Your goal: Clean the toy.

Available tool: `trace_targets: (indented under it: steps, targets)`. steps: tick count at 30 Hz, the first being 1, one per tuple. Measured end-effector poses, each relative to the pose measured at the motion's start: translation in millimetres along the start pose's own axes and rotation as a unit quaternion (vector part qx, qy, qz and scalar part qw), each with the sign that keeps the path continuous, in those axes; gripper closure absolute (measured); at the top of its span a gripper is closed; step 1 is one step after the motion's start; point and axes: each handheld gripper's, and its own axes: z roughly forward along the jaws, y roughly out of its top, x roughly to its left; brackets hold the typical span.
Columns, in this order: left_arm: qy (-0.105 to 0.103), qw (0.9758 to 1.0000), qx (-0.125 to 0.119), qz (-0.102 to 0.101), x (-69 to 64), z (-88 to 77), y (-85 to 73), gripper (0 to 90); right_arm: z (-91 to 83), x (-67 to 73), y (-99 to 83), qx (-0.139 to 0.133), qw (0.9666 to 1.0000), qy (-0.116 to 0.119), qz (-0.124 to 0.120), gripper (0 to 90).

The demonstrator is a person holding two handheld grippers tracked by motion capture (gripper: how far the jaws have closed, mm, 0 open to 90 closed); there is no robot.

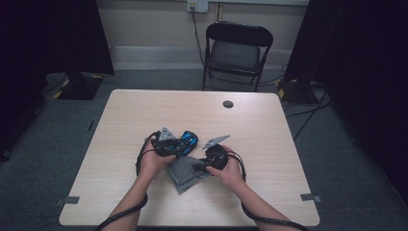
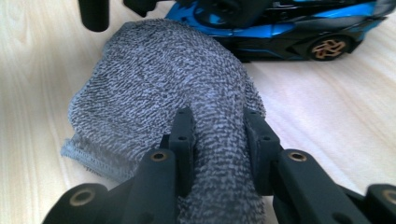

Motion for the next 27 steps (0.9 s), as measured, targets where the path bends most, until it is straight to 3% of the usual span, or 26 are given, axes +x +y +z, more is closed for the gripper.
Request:
trace_targets:
  steps: [27]
  targets:
    - [0.001,1.0000,-0.005,-0.001,-0.1,0.1,-1.0,51.3,-11.8,-38.5,3.7,0.001,0.9983,-0.050,0.030,68.1]
